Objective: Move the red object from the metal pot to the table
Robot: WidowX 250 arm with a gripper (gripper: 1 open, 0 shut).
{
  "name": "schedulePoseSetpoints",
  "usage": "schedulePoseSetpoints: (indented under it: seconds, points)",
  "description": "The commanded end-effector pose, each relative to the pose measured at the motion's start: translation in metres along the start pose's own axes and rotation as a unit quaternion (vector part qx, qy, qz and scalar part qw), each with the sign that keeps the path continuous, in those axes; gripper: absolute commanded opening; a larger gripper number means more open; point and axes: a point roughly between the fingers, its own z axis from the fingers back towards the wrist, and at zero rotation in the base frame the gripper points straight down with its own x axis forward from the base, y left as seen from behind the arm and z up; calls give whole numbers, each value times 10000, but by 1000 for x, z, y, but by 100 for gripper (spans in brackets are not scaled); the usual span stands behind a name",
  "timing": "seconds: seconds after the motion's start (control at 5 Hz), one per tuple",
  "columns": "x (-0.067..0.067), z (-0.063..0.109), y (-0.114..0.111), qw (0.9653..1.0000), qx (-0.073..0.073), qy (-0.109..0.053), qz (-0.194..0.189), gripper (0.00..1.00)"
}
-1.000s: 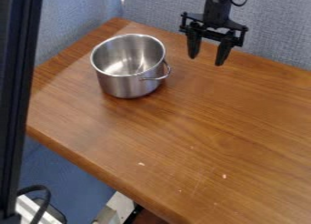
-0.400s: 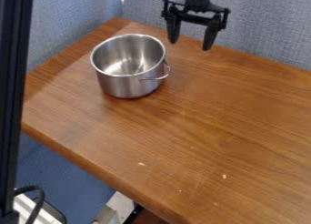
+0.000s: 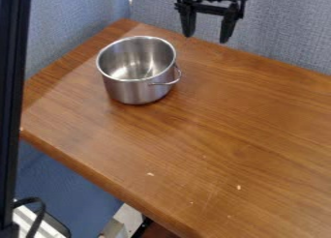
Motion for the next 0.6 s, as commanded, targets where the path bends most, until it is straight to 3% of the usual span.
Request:
schedulePoseSetpoints:
  seconds: [0.0, 0.4]
  points:
    - [5, 57, 13, 9955, -158, -871, 338, 100]
    - [-1, 33, 8, 9972, -60, -707, 253, 100]
